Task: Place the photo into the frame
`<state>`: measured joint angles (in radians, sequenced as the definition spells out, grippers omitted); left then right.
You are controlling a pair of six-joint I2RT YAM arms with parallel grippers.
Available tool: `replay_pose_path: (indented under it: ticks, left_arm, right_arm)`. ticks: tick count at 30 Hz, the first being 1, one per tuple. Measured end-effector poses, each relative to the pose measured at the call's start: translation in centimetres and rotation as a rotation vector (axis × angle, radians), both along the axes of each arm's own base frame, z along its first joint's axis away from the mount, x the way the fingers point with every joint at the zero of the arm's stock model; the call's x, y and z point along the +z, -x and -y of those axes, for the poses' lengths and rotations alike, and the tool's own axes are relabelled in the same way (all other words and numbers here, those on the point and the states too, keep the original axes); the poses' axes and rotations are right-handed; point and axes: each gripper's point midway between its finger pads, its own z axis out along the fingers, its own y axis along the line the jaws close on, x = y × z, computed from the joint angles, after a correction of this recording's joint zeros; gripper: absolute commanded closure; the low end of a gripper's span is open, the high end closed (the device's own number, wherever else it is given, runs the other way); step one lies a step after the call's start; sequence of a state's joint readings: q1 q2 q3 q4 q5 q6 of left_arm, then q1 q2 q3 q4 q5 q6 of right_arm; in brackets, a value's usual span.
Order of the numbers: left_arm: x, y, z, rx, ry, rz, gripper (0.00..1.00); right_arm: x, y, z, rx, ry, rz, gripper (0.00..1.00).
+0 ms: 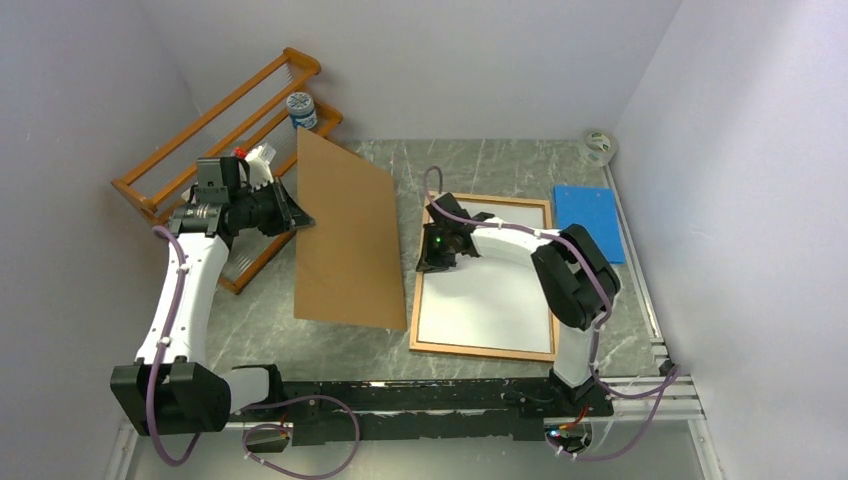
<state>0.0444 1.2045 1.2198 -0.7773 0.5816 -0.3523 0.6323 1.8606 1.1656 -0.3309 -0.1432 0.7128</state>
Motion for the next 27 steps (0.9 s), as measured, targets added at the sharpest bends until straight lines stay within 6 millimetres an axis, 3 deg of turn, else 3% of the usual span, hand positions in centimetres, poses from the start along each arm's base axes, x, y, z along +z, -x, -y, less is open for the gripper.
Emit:
replay_pose_path:
  ticks: [13,20,24,27]
  left_arm:
    - [1.3,0.3,-2.1,0.102,-0.101,0.011,0.97]
    - [2.4,0.6,-2.3,0.089,-0.129,0.030,0.97]
    - [3.5,0.9,-2.1,0.054,-0.147,0.055,0.97]
    - [4.8,0.9,-1.7,0.016,-0.177,0.093,0.97]
  right_arm:
    - [0.4,-1.9,-5.7,0.047,-0.073,-0.004,0.85]
    - [2.8,-3.4,-7.3,0.040,-0.102,0.042,0.56]
    - [4.9,-3.4,-5.9,0.019,-0.067,0.087,0.42]
    - [8.1,-2.9,-4.6,0.018,-0.074,0.159,0.35]
